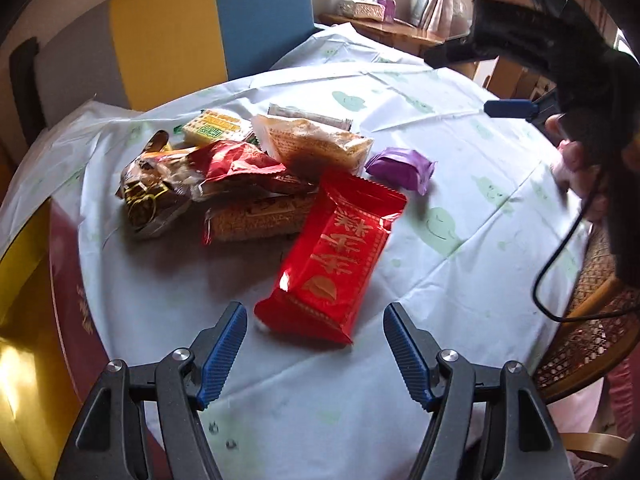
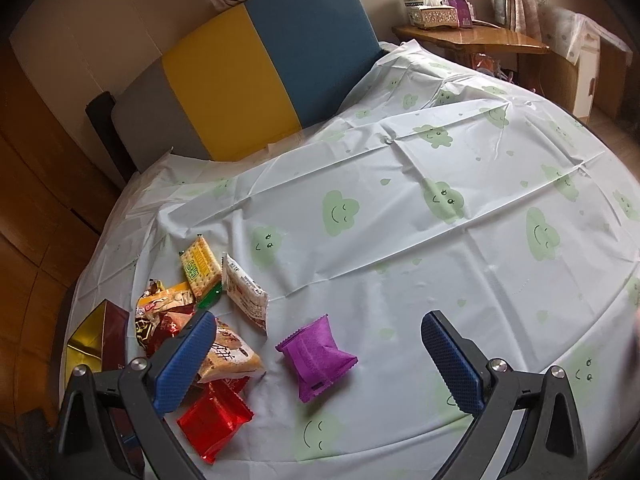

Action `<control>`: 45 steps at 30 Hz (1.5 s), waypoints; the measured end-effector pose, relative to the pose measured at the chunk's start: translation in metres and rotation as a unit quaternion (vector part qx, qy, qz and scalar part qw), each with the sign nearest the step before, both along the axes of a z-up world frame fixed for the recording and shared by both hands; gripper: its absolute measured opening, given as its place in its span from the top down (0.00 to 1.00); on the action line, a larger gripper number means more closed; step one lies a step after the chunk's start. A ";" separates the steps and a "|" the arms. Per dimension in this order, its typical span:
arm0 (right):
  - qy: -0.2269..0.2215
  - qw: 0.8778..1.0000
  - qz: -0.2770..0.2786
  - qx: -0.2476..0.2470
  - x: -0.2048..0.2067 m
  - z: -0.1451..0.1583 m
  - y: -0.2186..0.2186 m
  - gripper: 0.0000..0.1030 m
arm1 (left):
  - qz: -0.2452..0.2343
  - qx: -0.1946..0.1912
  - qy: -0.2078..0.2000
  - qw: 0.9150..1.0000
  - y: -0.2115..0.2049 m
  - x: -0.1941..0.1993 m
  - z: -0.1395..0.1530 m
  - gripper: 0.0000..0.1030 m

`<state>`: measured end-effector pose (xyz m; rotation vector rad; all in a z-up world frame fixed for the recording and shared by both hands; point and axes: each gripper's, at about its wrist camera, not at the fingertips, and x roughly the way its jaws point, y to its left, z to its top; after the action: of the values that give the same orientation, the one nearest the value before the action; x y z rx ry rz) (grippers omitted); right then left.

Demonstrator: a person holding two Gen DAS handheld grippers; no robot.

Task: Organize snacks
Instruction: 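Grasp the large red packet with the left tool while the right tool grasps the purple packet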

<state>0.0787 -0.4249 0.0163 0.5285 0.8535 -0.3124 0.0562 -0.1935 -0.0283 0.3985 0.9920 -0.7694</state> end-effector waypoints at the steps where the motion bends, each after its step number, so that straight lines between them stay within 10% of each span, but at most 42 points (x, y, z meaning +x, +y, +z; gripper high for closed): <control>1: 0.000 1.000 -0.001 0.002 0.000 0.000 -0.001 0.00 | -0.003 0.002 -0.001 1.000 -0.004 0.003 -0.001 0.30; 11: 0.009 1.000 0.003 0.006 0.004 -0.005 -0.002 0.00 | -0.061 0.040 -0.008 0.997 -0.048 0.017 -0.024 0.35; 16: 0.023 1.000 0.012 0.006 0.009 -0.012 -0.001 0.00 | -0.044 0.010 -0.004 0.999 -0.035 0.012 -0.030 0.56; 23: 0.082 0.995 0.044 -0.025 0.022 -0.033 0.012 0.07 | -0.002 -0.012 -0.012 1.000 0.001 -0.015 -0.027 0.56; 42: 0.219 0.940 0.169 -0.200 0.053 -0.090 0.054 0.21 | 0.044 -0.049 -0.021 0.998 0.033 -0.025 -0.045 0.56; 45: 0.206 0.947 0.183 -0.168 0.053 -0.087 0.052 0.47 | 0.051 -0.054 -0.022 0.997 0.039 -0.028 -0.042 0.56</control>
<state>0.1322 -0.3731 -0.0705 -0.0247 1.2522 -0.2210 0.0286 -0.1548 -0.0700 0.2685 0.9192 -0.7162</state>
